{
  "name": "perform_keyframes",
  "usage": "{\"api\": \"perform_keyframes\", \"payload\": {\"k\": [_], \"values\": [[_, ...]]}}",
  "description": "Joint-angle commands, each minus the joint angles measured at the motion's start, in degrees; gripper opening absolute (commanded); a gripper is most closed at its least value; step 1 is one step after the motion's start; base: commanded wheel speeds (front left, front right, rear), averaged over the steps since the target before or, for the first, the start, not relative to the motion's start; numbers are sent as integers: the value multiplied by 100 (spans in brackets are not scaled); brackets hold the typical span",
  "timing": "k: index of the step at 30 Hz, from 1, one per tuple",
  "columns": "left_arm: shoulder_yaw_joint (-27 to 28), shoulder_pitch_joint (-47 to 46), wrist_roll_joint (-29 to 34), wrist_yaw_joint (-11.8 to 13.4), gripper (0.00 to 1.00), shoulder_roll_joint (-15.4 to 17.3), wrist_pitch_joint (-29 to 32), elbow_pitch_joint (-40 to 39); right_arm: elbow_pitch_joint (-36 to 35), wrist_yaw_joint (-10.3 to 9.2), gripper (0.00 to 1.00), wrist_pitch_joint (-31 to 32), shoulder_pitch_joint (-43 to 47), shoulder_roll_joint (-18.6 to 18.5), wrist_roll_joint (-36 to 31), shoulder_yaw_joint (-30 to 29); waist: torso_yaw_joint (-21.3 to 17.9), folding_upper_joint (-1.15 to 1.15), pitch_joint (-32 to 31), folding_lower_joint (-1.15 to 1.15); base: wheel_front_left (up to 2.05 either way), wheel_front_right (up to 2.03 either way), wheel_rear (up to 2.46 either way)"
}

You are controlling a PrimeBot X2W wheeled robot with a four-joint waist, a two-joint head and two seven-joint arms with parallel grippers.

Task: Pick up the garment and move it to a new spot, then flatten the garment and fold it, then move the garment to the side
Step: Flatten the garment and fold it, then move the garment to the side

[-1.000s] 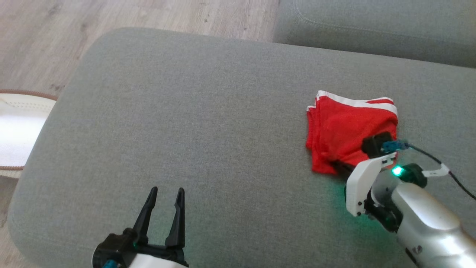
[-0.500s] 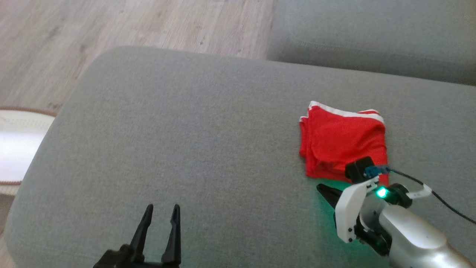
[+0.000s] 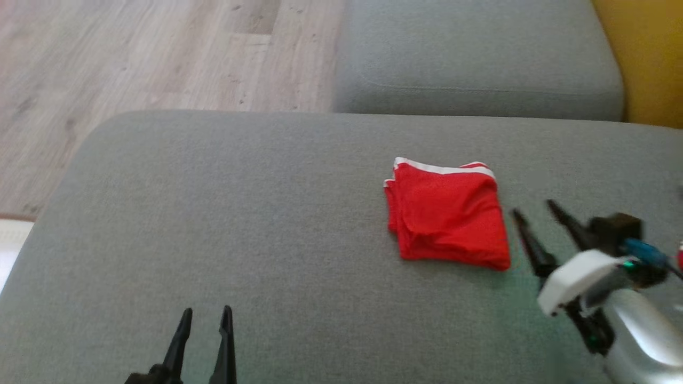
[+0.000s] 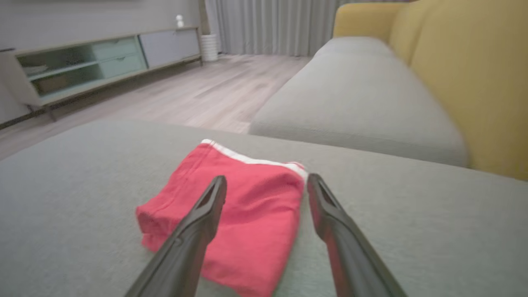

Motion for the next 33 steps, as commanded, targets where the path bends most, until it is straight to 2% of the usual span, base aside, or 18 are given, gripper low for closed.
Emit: {"api": "perform_keyframes", "payload": {"k": [1,5,10,16,20,29,33], "values": [[251,-127,58,-29,100,-17,-30,-123,-216,-4,100,-255,130,-11,-254,-405,-88,0,-32,1,0,0,0],[315,-146,136,-58,100,-17,-30,-39,-636,-4,100,-455,791,325,-892,-1472,-177,0,-25,1,0,0,0],[413,-177,158,-86,100,-17,-30,20,-1413,-4,100,-494,1642,932,-1731,-2330,-279,0,14,1,0,0,0],[464,-245,158,-106,100,-17,-30,118,-2051,-4,100,-497,2225,1465,-2200,-2663,-296,0,73,1,0,0,0],[462,-294,169,-118,100,-17,-30,172,-2322,-4,100,-497,2351,1657,-2394,-2961,-286,0,101,1,0,0,0],[429,-359,142,-132,100,-17,-30,198,-2199,-4,100,-498,2324,1776,-2555,-3109,-196,0,121,1,0,0,0],[416,-346,123,-135,100,-17,-30,175,-2126,-4,100,-498,2216,1797,-2338,-3086,-171,0,144,1,0,0,0]]}}
